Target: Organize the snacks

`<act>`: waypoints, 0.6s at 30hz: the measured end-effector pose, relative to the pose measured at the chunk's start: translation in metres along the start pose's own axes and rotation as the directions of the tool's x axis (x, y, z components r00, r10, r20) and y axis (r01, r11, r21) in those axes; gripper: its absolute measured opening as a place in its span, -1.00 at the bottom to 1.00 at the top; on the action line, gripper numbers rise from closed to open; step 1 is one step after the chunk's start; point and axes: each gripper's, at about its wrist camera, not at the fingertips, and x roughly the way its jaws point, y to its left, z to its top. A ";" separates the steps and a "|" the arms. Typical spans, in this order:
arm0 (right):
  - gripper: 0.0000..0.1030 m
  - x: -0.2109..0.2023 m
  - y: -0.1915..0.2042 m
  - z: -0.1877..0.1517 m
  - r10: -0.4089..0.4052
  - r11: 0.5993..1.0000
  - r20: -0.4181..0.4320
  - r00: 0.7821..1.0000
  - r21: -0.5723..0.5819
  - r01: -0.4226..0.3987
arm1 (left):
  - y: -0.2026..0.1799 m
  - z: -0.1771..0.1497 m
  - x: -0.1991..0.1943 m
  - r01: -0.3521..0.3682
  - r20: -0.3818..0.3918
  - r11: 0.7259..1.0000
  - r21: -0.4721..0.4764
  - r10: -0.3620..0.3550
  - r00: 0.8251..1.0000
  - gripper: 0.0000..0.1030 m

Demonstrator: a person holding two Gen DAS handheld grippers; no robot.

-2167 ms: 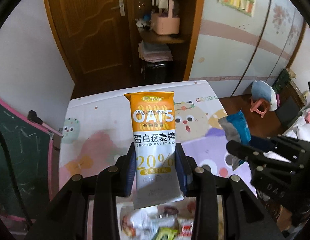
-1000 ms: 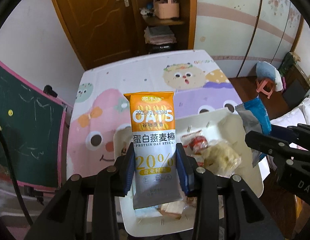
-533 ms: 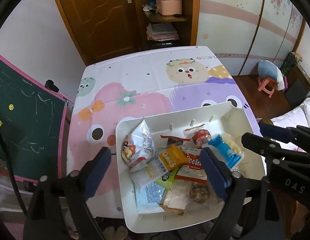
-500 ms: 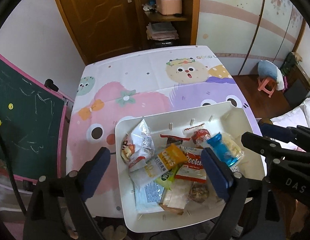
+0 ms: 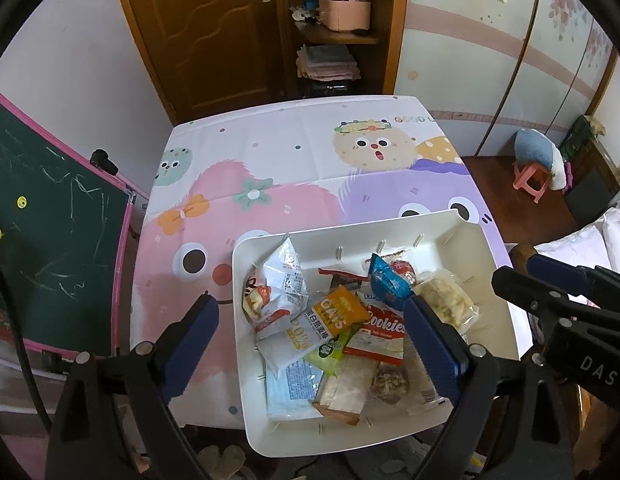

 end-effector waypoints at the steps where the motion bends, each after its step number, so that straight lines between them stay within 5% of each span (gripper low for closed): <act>1: -0.05 -0.002 0.000 0.000 -0.001 1.000 0.004 1.000 0.002 0.001 | 0.000 0.000 -0.001 0.003 -0.002 1.000 0.000 -0.003 1.000 0.85; 18: 0.27 -0.042 0.009 -0.001 -0.052 0.999 0.101 0.994 0.011 0.051 | 0.001 0.001 -0.035 0.015 0.032 1.000 -0.020 -0.015 0.999 0.87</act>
